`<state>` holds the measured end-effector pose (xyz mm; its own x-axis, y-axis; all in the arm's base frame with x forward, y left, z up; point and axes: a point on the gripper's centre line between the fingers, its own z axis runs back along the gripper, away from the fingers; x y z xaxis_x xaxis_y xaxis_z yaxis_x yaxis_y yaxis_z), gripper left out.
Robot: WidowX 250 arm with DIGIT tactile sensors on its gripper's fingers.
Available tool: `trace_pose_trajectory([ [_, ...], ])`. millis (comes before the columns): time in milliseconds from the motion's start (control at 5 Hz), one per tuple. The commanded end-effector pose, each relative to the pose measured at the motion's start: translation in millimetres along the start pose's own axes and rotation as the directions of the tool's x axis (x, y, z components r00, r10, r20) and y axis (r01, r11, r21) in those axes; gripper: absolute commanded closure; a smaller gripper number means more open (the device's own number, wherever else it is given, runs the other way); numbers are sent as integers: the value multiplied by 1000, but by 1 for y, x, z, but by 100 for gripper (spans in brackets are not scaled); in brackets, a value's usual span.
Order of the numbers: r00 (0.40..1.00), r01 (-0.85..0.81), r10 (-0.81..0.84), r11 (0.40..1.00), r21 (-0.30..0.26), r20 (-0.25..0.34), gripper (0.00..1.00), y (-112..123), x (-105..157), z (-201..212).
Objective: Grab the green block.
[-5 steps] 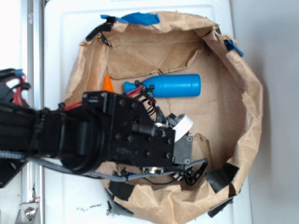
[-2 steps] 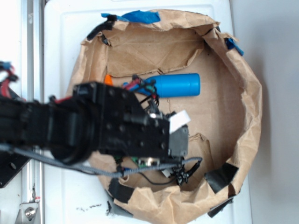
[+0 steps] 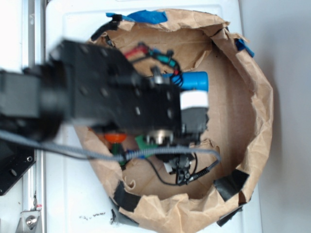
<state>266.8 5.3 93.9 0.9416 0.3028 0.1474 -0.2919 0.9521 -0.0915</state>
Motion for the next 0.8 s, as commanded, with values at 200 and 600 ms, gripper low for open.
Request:
trace_pose_trajectory([
  [200,992,115,-115,993,-4,54,100,12,26,79],
  [600,992,114,-114,993,4,56,100,11,22,76],
])
